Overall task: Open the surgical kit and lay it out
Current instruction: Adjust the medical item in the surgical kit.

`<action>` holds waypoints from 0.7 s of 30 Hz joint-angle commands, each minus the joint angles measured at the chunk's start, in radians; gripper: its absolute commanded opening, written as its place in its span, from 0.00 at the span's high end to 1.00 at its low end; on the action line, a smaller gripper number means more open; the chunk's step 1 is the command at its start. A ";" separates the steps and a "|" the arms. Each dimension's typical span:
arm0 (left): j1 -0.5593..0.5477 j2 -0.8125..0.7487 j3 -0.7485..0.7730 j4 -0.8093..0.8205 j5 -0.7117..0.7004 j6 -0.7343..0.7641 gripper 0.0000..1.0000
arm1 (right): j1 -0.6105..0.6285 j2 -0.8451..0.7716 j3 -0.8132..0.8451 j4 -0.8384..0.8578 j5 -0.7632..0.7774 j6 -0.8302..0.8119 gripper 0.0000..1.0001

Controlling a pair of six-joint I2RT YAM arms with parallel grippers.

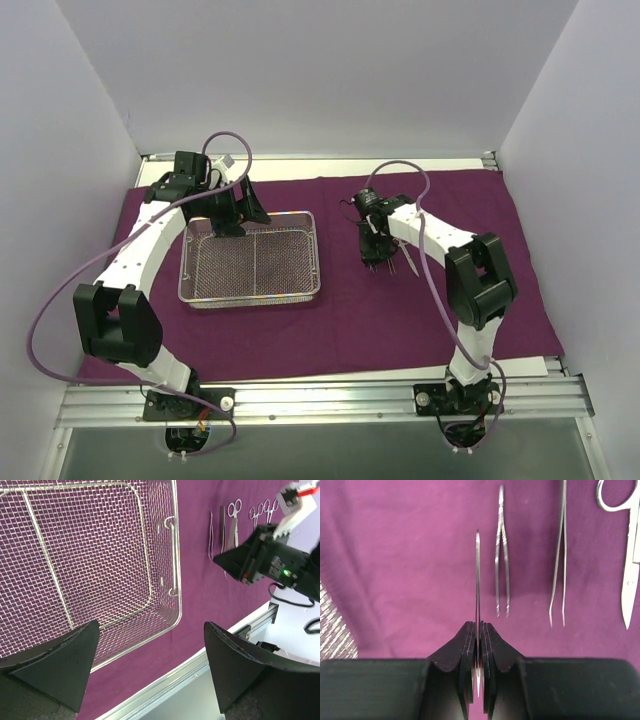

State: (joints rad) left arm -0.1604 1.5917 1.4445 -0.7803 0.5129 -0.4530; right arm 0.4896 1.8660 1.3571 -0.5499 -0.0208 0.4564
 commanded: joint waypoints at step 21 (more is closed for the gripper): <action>0.010 0.022 0.036 -0.008 0.064 0.039 0.06 | 0.026 0.127 0.112 -0.036 0.062 -0.010 0.95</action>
State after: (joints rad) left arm -0.1558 1.6077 1.4445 -0.7971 0.5514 -0.4351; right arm 0.5060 1.9705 1.4368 -0.5568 0.0326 0.4477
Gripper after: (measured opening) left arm 0.937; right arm 0.077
